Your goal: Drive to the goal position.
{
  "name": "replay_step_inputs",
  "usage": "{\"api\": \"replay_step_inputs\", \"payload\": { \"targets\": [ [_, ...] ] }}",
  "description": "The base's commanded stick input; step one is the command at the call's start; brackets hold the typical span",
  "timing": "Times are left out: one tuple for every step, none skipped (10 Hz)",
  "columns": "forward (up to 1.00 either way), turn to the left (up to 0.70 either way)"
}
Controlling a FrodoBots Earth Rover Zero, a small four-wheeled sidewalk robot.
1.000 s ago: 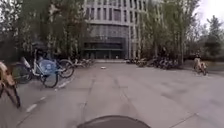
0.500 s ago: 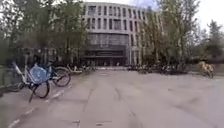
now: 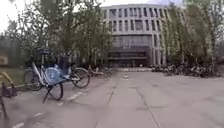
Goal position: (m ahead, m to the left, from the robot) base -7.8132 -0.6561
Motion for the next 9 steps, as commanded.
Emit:
{"api": "replay_step_inputs", "payload": {
  "targets": [
    [0.7, 0.0],
    [0.7, 0.0],
    [0.7, 0.0],
    [0.7, 0.0],
    [0.7, 0.0],
    [0.7, -0.35],
    [0.7, -0.35],
    [0.7, -0.35],
    [0.7, -0.35]
  ]
}}
